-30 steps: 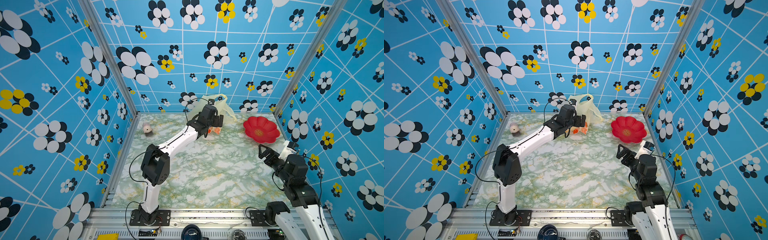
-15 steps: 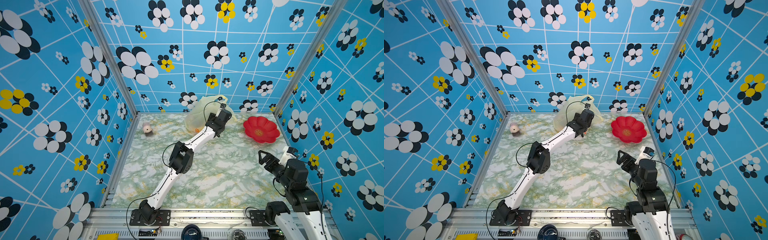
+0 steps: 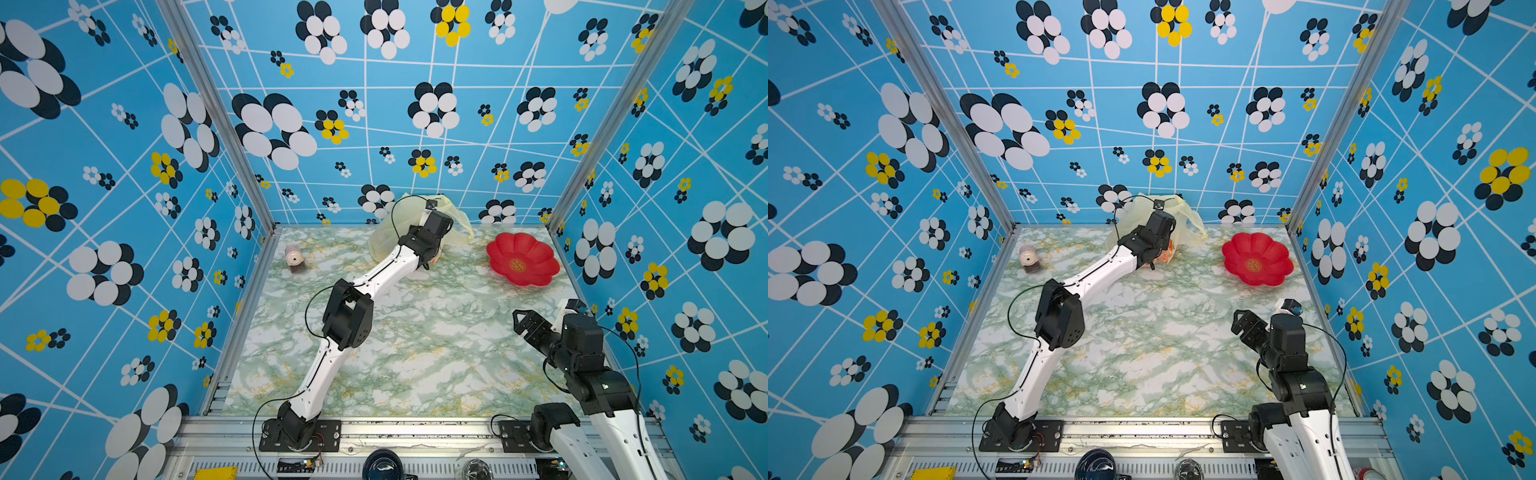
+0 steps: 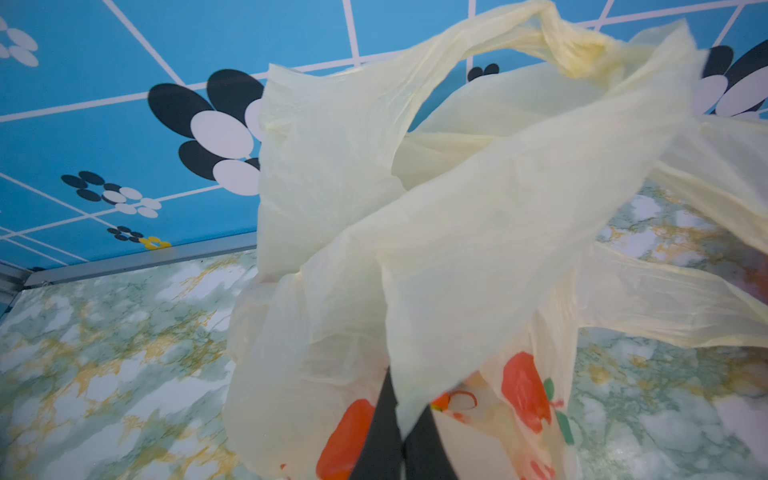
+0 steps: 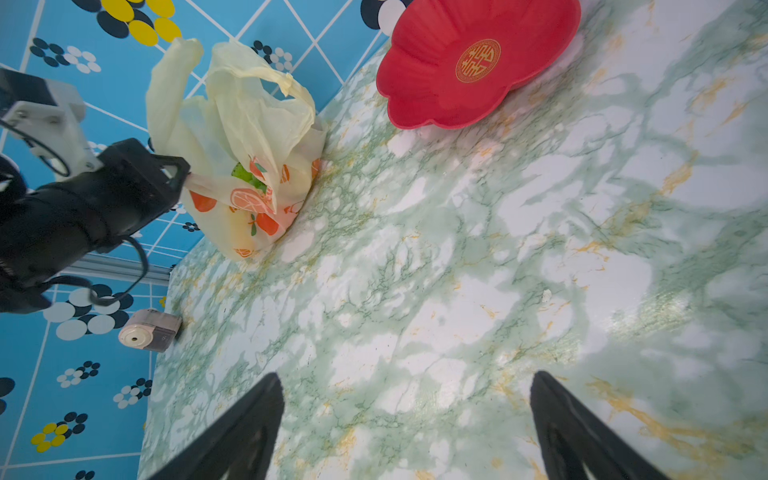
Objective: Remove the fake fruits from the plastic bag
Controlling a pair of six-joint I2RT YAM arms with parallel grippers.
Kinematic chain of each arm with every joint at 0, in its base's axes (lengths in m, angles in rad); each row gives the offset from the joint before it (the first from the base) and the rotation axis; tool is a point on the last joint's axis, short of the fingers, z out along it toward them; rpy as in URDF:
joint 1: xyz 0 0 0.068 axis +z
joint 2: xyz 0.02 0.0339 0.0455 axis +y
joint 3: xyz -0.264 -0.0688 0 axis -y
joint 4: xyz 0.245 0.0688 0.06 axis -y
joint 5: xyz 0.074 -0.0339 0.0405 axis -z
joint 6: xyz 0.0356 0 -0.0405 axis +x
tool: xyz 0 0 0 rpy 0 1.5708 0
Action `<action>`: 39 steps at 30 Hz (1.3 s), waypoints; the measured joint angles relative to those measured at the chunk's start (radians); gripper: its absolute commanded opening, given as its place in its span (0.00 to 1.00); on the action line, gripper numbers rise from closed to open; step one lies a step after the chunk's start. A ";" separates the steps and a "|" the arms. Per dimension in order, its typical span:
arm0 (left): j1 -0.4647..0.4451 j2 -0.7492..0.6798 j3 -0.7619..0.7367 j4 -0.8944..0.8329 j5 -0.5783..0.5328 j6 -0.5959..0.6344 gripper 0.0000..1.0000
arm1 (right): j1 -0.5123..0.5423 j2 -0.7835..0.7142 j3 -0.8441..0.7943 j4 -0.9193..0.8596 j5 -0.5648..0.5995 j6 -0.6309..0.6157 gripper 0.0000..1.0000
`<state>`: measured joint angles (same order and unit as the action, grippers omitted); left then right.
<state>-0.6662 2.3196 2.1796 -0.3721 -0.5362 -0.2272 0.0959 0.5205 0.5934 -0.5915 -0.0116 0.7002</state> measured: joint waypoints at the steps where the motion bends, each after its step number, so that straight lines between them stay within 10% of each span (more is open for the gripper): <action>1: 0.006 -0.052 -0.055 0.008 0.014 -0.016 0.00 | 0.000 0.011 0.000 0.003 -0.003 0.003 0.94; 18: 0.058 -0.838 -1.093 0.285 0.260 -0.315 0.00 | 0.196 0.224 -0.004 0.161 -0.029 0.075 0.92; 39: 0.058 -1.308 -1.506 0.275 0.403 -0.442 0.00 | 0.480 0.564 0.110 0.378 0.055 0.091 0.93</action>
<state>-0.6086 1.0115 0.6739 -0.0975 -0.1333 -0.6693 0.5758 1.0847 0.7033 -0.2131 0.0429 0.7910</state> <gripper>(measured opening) 0.045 0.925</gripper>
